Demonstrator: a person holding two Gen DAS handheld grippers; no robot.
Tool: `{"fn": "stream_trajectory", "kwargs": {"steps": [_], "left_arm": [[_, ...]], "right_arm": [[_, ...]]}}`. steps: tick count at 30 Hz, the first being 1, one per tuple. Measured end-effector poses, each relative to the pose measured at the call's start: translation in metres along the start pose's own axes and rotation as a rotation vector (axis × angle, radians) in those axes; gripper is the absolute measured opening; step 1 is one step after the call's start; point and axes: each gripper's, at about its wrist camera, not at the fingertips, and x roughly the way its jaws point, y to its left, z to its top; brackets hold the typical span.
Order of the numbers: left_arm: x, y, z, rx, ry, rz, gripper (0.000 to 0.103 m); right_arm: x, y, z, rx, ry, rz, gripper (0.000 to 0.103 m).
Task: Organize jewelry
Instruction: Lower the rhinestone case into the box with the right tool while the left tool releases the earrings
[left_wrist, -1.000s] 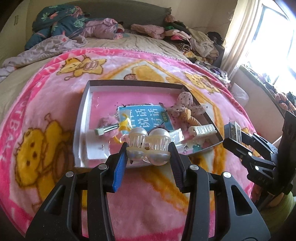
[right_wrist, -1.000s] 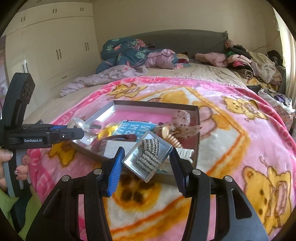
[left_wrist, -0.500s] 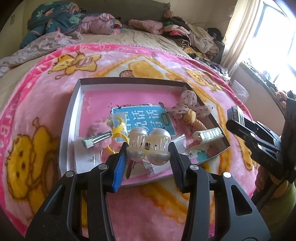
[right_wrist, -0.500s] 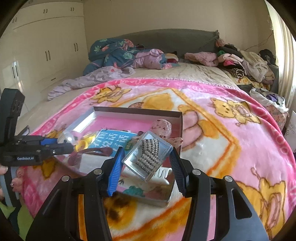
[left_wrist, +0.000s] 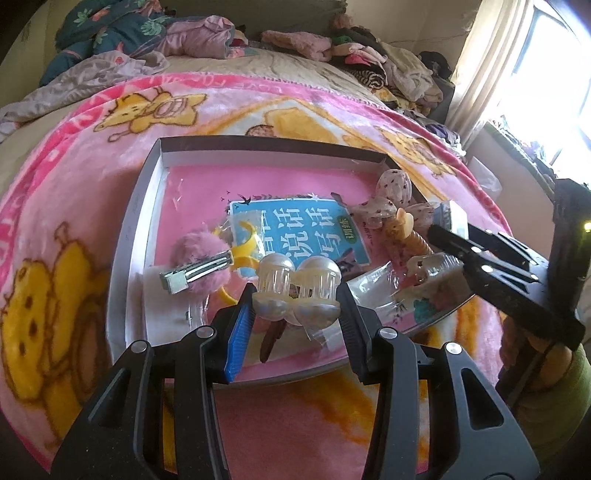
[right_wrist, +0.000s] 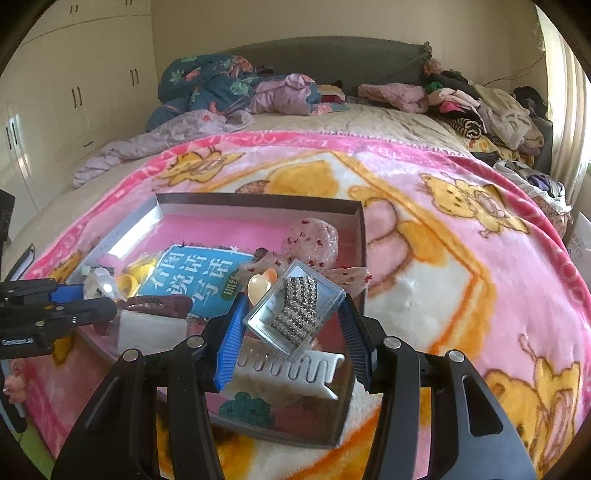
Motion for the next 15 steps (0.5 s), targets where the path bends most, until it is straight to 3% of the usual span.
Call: {"fn": "stream_trajectory", "kwargs": {"steps": [15], "left_arm": [[0.003,0.023,0.001,-0.058,-0.008,0.031,0.036]], "right_arm": [[0.006,0.021,-0.008,-0.029,0.035,0.071,0.049]]}}
